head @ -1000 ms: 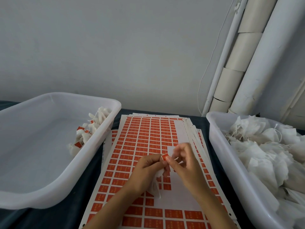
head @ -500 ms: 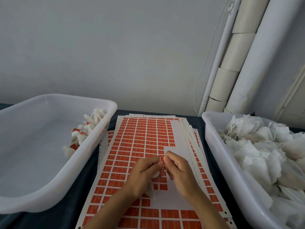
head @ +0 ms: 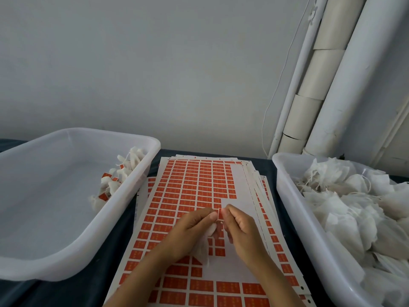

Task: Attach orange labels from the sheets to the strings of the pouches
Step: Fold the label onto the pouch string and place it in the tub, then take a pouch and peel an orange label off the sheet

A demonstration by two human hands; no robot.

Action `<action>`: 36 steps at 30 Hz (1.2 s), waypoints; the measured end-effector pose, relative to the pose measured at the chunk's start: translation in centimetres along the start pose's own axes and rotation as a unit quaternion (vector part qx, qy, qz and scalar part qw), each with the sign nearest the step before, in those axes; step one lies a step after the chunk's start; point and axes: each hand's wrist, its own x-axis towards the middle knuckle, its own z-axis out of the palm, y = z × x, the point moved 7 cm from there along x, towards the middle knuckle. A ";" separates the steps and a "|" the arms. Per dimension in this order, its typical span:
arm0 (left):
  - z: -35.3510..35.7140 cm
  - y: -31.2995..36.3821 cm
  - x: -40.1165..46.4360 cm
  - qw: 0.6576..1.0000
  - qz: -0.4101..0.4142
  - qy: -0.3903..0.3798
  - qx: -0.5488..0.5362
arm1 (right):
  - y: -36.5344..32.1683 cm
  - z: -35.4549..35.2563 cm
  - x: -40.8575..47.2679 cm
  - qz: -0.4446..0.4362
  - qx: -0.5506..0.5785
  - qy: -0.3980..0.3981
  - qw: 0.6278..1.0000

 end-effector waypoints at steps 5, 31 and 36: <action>-3.3 -1.7 -1.1 0.981 -0.091 -0.113 0.130 | 0.8 0.1 -0.1 0.062 0.072 -0.035 0.995; -14.3 6.9 -1.7 0.831 -0.088 0.483 0.263 | 2.3 1.6 -0.9 0.127 0.114 -0.139 0.975; -17.2 7.1 -1.5 0.789 -0.132 0.493 0.342 | 2.3 1.7 -0.8 0.118 0.097 -0.145 0.978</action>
